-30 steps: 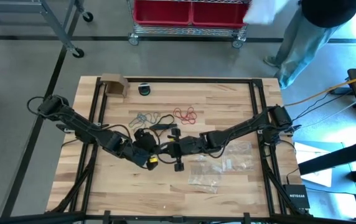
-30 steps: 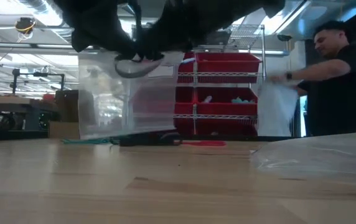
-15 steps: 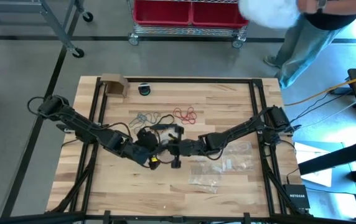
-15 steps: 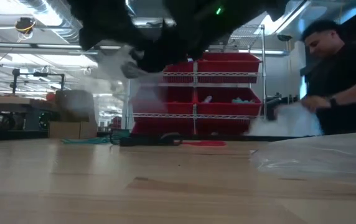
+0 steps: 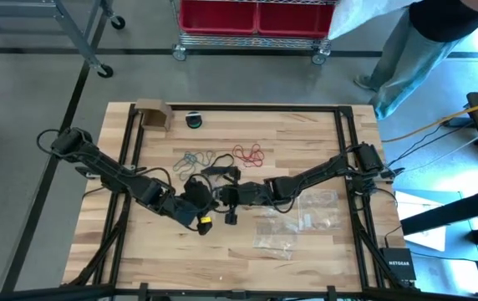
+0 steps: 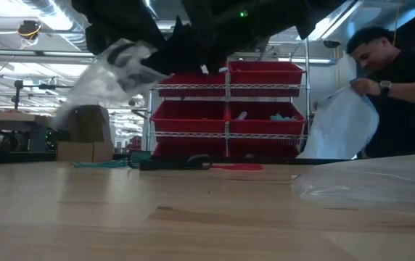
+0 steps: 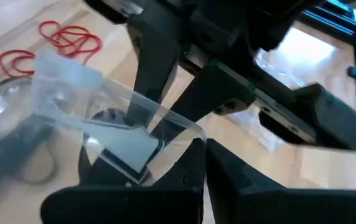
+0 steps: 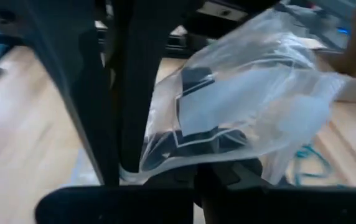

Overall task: Sort rubber bands
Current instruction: Put the black rubber band into the transparent zip bag

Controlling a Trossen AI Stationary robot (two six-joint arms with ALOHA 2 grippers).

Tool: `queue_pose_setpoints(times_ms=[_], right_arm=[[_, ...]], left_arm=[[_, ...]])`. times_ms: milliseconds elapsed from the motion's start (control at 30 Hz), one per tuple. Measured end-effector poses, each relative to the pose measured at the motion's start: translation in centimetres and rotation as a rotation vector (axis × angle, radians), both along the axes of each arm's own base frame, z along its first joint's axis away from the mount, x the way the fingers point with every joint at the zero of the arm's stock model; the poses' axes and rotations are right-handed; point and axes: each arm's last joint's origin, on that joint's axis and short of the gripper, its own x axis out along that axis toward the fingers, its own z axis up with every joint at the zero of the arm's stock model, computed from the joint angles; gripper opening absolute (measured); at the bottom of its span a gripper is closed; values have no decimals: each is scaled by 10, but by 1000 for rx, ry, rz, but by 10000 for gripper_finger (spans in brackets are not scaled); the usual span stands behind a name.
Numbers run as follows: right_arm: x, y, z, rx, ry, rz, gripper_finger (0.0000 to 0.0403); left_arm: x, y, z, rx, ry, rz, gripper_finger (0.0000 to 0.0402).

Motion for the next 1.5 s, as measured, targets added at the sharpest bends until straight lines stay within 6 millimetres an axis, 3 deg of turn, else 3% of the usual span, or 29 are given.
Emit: queue_pose_setpoints(times_ms=[200,333,600,800,1167,1500], right_arm=[[2,4,-11,60,44,126,0],[2,4,-12,117,41,76,17],[1,2,-15,141,66,2,144],[-1,3,-18,146,108,25,199],[-10,12,-16,136,189,62,206],[-35,11,27,106,231,67,207]], left_arm=[[-3,-3,-1,22,15,-19,0],[-7,-6,-3,20,39,-18,0],[-6,-9,-9,37,63,-21,0],[-2,-10,-20,71,101,-9,0],[-7,-7,-28,99,166,41,0],[-10,-7,-30,130,206,28,0]])
